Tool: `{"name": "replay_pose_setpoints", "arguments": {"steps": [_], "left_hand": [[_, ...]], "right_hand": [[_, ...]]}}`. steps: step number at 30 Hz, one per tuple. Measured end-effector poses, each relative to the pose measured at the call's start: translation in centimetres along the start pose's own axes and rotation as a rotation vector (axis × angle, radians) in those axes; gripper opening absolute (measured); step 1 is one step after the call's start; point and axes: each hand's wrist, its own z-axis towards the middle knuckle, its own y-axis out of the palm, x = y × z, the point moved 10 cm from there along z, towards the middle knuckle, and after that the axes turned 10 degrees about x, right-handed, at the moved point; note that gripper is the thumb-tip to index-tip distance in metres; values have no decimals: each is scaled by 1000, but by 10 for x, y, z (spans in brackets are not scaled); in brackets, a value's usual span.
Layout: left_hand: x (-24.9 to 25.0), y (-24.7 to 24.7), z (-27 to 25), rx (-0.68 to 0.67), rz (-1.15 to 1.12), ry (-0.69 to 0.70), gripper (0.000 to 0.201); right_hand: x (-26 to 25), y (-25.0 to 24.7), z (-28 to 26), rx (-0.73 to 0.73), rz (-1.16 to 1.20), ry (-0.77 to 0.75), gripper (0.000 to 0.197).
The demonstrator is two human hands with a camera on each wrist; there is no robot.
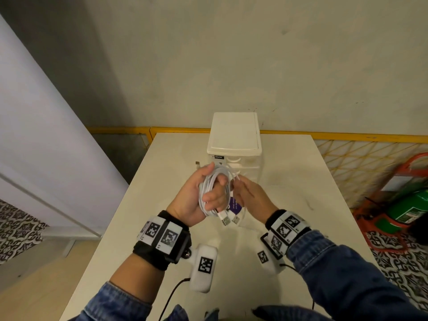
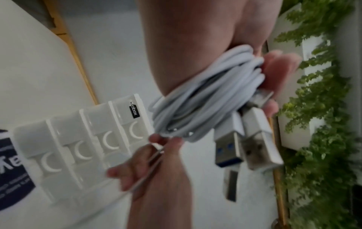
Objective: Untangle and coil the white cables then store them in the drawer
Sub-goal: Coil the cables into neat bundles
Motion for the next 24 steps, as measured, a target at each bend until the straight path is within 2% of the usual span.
{"name": "replay_pose_setpoints", "arguments": {"steps": [5,8,13,17,19,21,24], "left_hand": [[33,6,1,-5,-146,142,36],[53,0,-1,46,-207,242,37],[75,-18,-7,159,-337,379,45],[83,-34,-15,247,-371,476,47],[85,-43,-18,311,-383,513,50],[87,-54,-22,446,-335,565,53],[91,-67,-31,646,-209,634,53]], "right_hand": [[38,34,-21,-104,-38,127,24],[47,35,-29,-97,-23,161,27],[46,23,-38,24,62,143,13],[57,12,-40,119,137,222,10],[60,14,-41,94,31,176,15],[53,23,-44,33,-145,47,18],[31,42,-51,-63,-450,-209,44]]}}
